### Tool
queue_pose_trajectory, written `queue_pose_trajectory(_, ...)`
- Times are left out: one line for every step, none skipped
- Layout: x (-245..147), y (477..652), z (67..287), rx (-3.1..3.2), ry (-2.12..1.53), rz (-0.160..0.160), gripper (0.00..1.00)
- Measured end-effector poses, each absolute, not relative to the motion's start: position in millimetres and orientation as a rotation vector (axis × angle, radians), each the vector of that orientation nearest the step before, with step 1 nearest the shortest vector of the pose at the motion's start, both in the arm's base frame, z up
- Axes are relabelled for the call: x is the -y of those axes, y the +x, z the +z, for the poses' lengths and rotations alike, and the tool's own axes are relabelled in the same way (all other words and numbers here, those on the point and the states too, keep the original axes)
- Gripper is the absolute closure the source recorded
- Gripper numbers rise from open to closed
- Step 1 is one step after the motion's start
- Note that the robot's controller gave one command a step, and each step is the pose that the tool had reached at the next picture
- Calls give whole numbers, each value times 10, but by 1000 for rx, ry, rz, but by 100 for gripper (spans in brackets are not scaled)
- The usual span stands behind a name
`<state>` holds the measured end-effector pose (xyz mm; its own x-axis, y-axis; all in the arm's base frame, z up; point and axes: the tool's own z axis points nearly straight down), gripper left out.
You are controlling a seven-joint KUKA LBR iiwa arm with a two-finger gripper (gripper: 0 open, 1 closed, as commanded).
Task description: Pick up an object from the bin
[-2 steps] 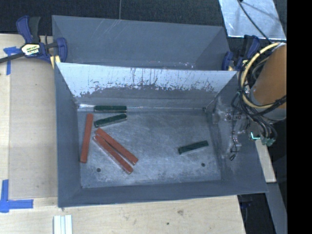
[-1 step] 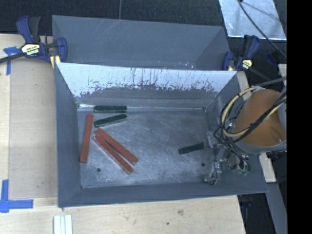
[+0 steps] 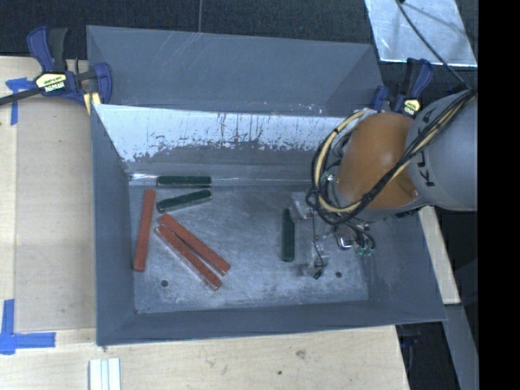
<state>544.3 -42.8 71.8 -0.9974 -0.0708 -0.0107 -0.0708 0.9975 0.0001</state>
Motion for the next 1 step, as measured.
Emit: queue_pose_trajectory(304, 5934, 712, -3123, 267, 1, 0)
